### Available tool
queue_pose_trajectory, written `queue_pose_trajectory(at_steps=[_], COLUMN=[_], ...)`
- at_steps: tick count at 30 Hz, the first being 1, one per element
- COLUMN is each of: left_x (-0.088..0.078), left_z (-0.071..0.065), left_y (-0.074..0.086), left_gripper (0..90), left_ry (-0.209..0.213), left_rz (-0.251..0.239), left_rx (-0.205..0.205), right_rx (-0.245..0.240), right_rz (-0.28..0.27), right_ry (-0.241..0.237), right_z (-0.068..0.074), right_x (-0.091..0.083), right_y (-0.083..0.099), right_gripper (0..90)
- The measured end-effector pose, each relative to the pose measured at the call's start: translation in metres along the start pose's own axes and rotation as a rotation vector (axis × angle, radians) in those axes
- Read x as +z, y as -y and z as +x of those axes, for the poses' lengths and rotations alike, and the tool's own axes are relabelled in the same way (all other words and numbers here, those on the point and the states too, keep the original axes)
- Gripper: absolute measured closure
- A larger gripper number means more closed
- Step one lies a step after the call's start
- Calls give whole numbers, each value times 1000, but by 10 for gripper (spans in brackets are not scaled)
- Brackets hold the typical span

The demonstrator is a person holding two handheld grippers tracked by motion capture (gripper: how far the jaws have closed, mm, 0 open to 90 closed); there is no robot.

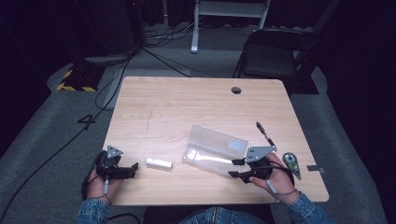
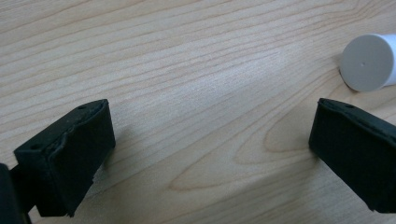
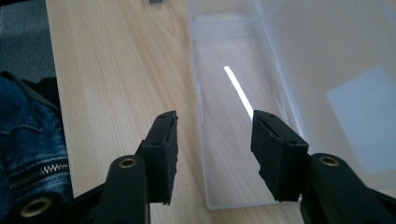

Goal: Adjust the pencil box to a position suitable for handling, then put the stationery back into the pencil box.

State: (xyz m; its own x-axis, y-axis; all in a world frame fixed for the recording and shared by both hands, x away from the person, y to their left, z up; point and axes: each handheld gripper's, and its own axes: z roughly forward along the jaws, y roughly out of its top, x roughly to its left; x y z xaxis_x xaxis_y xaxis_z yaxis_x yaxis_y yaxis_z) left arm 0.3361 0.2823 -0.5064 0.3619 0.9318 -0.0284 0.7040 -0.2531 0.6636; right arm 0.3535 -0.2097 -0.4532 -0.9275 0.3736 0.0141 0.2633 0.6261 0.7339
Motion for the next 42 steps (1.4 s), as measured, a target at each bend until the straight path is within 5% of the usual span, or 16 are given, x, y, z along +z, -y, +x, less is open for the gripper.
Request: queue_pose_trajectory(at_steps=[22, 27, 36, 42], left_x=[0, 0, 0, 0], left_z=[0, 0, 0, 0], left_y=[0, 0, 1, 1], left_gripper=[3, 4, 4, 4], left_ry=[2, 0, 0, 0], left_rz=[-3, -3, -4, -4], left_rx=[1, -2, 1, 1], right_rx=[103, 193, 351, 388], right_rz=[-146, -161, -84, 16], right_ry=[178, 257, 373, 434], right_z=[-49, -77, -119, -136], right_x=[-44, -55, -49, -42], right_y=[-39, -37, -6, 9], right_gripper=[536, 609, 585, 602])
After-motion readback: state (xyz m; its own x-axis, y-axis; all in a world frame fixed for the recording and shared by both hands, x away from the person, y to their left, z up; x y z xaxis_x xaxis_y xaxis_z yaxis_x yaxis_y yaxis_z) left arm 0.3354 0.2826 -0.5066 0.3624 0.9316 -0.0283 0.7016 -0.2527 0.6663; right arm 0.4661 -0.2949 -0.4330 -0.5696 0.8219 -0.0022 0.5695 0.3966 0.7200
